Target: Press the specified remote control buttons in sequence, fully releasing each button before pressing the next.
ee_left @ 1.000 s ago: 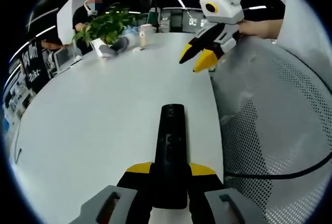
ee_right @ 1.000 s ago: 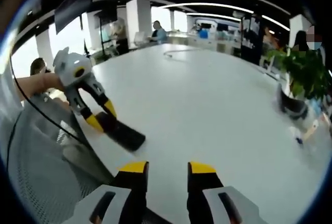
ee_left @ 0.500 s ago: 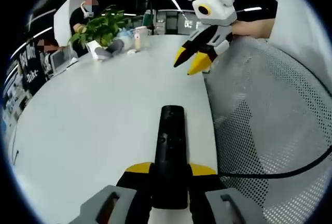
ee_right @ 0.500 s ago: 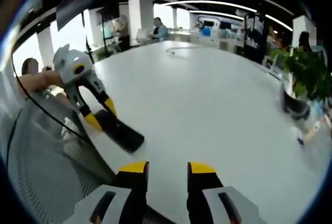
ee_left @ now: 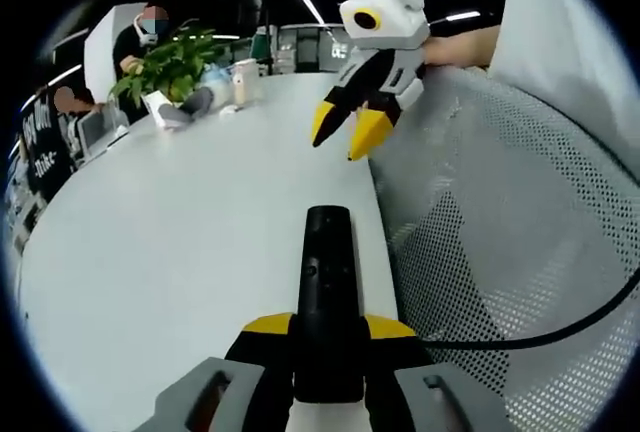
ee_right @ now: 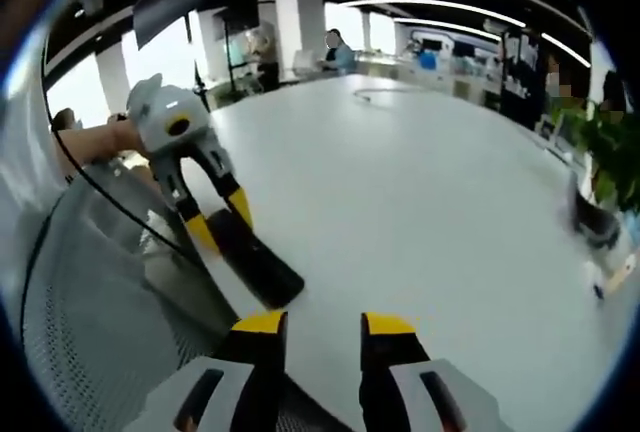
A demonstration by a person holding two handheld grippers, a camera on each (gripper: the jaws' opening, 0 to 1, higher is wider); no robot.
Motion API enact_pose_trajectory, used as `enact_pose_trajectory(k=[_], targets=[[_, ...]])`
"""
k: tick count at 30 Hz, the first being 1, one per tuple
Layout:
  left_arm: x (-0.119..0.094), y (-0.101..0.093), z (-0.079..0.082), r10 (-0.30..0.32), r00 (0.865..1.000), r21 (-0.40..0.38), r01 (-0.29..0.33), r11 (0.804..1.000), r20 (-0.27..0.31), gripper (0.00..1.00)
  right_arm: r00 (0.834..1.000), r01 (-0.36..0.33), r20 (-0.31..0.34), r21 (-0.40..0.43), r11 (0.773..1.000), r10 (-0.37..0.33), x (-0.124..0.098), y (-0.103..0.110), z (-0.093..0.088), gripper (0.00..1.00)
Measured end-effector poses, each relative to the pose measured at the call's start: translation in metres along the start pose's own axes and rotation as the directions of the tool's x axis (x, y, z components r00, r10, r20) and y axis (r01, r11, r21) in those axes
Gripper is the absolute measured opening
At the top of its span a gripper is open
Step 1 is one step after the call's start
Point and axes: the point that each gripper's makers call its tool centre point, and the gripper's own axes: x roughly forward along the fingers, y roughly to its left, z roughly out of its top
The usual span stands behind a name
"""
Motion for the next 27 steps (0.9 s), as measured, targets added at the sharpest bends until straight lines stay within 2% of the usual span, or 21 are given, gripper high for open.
enact_pose_trajectory(k=[2,4,5,7,8,9,11,13,14,18,22,27], targets=[[0.0,0.0,0.0,0.002,1.0,0.004,-0.002,1.0,-0.001,0.24,1.0,-0.014,-0.018,-0.035,0.999,0.014,0.001,0.003,0.0,0.26],[0.0,0.0,-0.001,0.002,1.0,0.017,-0.002,1.0,-0.005,0.24,0.998,-0.04,-0.049,-0.12,0.992,0.034,0.001,0.005,-0.001,0.25],[0.0,-0.001,-0.001,-0.001,1.0,0.023,0.001,1.0,-0.009,0.24,0.995,-0.046,-0.098,-0.206,0.978,0.026,0.002,0.004,-0.004,0.23],[0.001,-0.001,-0.001,-0.006,1.0,0.03,0.007,1.0,-0.013,0.24,0.993,-0.075,-0.11,-0.235,0.969,0.05,0.003,0.007,0.0,0.21],[0.001,-0.001,-0.001,-0.008,1.0,0.033,0.009,0.999,-0.013,0.24,0.991,-0.084,-0.12,-0.217,0.973,0.059,0.002,0.007,0.001,0.2],[0.001,-0.001,-0.001,-0.01,1.0,0.035,0.01,0.999,-0.013,0.24,0.99,-0.124,-0.099,-0.221,0.967,0.104,0.004,0.012,0.007,0.18],[0.001,-0.001,-0.001,-0.011,1.0,0.036,0.011,0.999,-0.014,0.24,0.987,-0.14,-0.106,-0.234,0.962,0.117,0.006,0.013,0.014,0.14],[0.001,-0.001,-0.001,-0.009,1.0,0.034,0.009,0.999,-0.014,0.24,0.98,-0.174,-0.14,-0.289,0.941,0.139,0.01,0.016,0.018,0.09],[0.001,-0.001,-0.001,-0.007,1.0,0.034,0.008,0.999,-0.014,0.24,0.979,-0.182,-0.146,-0.296,0.938,0.144,0.011,0.017,0.018,0.07],[0.001,-0.001,-0.001,-0.009,1.0,0.044,0.01,0.999,-0.021,0.24,0.956,-0.276,-0.202,-0.359,0.892,0.214,0.022,0.03,0.02,0.0],[0.002,-0.001,-0.002,-0.008,1.0,0.043,0.009,0.999,-0.022,0.24,0.943,-0.296,-0.268,-0.417,0.859,0.195,0.031,0.027,0.013,0.0],[0.002,-0.001,-0.002,-0.006,1.0,0.04,0.007,0.999,-0.02,0.24,0.933,-0.316,-0.308,-0.452,0.834,0.187,0.039,0.031,0.008,0.0]])
